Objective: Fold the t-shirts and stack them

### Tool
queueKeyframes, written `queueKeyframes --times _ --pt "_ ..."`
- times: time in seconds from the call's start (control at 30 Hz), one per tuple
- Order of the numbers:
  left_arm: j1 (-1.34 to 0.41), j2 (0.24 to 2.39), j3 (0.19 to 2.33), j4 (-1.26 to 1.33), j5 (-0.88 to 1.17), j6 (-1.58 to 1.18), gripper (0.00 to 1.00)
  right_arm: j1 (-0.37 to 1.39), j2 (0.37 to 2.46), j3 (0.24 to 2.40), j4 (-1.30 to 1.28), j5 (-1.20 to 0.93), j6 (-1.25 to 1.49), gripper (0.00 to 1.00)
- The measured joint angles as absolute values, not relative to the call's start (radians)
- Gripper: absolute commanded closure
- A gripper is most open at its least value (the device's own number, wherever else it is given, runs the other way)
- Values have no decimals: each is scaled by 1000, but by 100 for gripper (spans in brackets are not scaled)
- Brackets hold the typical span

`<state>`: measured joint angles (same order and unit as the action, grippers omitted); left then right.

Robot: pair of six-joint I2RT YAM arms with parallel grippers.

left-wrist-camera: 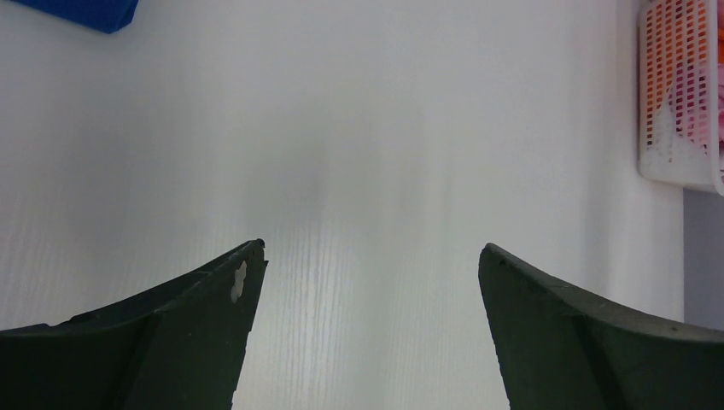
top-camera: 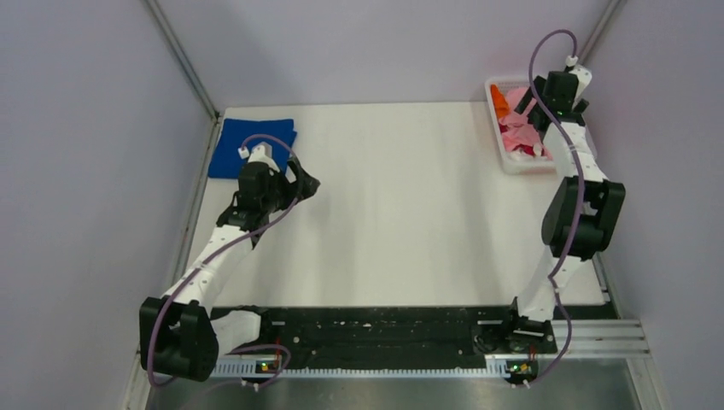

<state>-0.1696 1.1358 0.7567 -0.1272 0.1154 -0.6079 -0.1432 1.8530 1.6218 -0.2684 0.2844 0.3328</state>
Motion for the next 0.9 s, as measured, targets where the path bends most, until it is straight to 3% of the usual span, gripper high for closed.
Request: queueKeyframes --times 0.13,0.2,0.33,0.47,0.67,0.9 --pt "-170 1141 775 -128 112 -598 1 -148 2048 1789 -288 259 306 10" --pt "-170 1142 781 -135 109 -593 1 -148 2131 1864 -300 248 289 20" --pt "-170 1142 795 -147 96 -580 1 -148 2257 1994 -317 245 254 62" --pt "-170 1142 803 -155 83 -572 1 -148 2286 2031 -323 267 234 95" --pt "-170 1136 804 -169 81 -572 1 -148 2241 2028 -298 316 205 98" --pt "-170 1100 804 -168 105 -576 1 -148 2035 2025 -233 338 157 98"
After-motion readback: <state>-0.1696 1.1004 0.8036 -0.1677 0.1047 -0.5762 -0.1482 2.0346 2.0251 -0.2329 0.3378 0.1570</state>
